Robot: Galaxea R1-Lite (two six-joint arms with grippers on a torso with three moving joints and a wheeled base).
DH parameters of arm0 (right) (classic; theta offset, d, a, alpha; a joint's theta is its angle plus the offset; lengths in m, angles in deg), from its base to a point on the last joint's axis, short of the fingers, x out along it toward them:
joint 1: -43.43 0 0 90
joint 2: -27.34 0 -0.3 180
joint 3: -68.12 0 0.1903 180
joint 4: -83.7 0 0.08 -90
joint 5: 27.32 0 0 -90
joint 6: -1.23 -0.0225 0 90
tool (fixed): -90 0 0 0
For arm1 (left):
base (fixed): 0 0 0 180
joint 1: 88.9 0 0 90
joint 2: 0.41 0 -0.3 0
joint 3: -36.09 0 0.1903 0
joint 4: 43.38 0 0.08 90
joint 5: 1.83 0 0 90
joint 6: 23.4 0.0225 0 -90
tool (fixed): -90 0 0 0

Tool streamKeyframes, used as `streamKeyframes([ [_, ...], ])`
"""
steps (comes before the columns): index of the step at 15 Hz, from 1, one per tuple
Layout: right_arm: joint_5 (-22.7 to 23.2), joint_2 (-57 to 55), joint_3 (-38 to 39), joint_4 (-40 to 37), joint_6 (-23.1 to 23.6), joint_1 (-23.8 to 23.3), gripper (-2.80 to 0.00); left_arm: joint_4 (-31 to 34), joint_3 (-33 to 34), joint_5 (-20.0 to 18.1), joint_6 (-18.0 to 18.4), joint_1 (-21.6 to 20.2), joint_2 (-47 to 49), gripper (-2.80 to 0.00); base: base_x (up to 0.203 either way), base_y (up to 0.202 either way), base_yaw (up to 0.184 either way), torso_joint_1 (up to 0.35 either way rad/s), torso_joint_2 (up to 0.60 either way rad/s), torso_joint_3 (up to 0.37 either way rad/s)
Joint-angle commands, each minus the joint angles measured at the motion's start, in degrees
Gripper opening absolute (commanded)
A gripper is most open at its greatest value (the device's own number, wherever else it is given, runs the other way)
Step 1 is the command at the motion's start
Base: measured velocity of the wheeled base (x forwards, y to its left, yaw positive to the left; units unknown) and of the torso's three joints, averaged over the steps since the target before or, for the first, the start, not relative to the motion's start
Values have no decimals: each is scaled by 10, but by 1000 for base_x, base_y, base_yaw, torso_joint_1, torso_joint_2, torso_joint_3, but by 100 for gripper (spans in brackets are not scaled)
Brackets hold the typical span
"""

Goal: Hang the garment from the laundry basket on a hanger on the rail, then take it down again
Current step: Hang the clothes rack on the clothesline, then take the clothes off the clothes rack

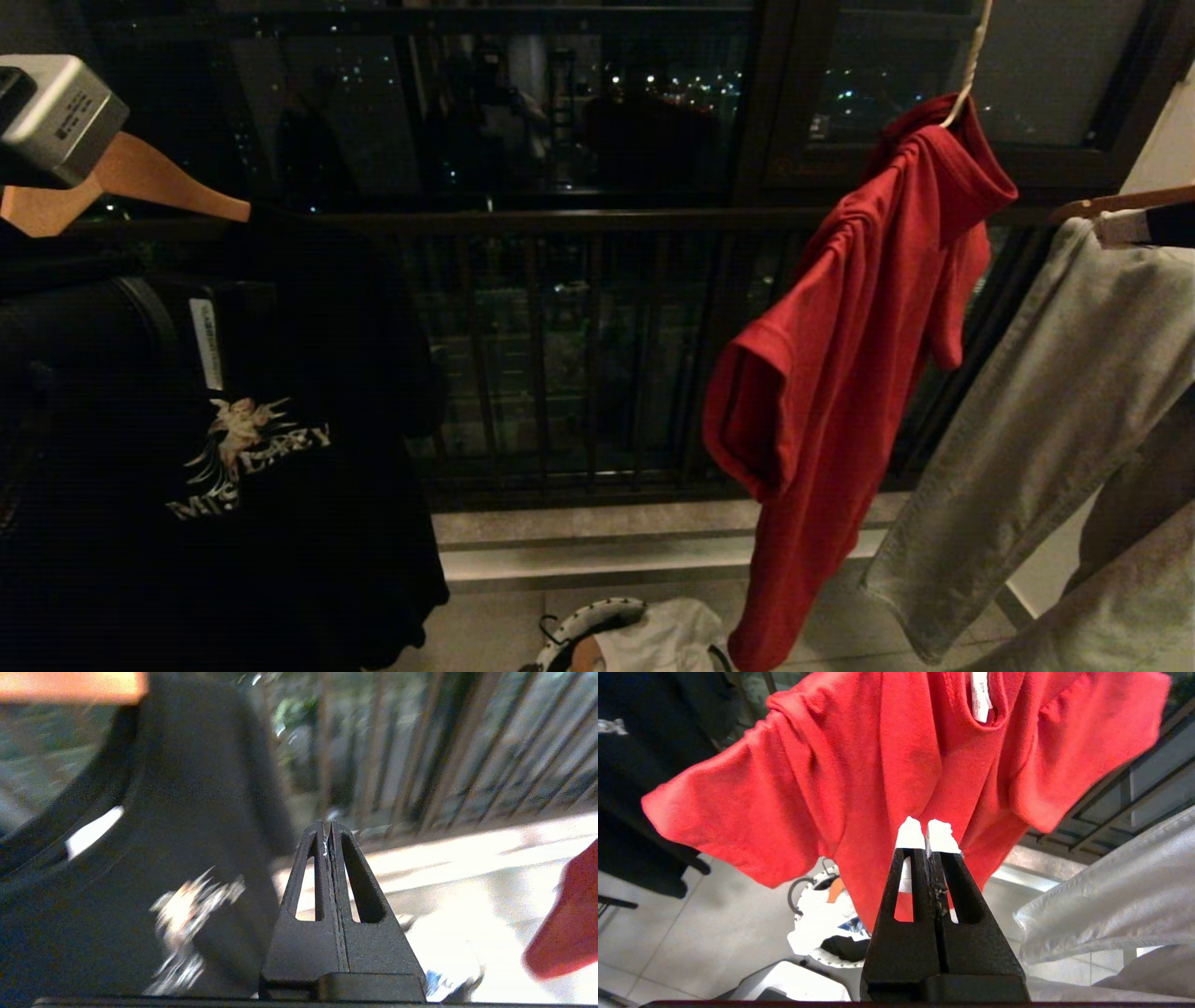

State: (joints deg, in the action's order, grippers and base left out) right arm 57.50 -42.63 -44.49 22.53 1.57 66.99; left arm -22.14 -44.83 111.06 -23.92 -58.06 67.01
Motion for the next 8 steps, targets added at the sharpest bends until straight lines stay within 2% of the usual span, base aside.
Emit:
streamKeyframes([
  [1, 0, -8, -1, -1, 1, 3, -280, -46, 13, -3, -2, 6, 25, -280, 0, 0, 0, 0, 0, 0],
  [3, 3, -8, -1, 15, 0, 22, -280, -87, 30, -5, -3, 6, 42, -280, 0, 0, 0, 0, 0, 0],
  [6, 3, -40, -7, 79, 8, 75, -280, -89, 31, -5, -3, 6, 37, -280, 0, 0, 0, 0, 0, 0],
  [8, -1, -80, -34, 89, 11, 94, -280, -89, 30, -5, -2, 6, 30, -280, 0, 0, 0, 0, 0, 0],
])
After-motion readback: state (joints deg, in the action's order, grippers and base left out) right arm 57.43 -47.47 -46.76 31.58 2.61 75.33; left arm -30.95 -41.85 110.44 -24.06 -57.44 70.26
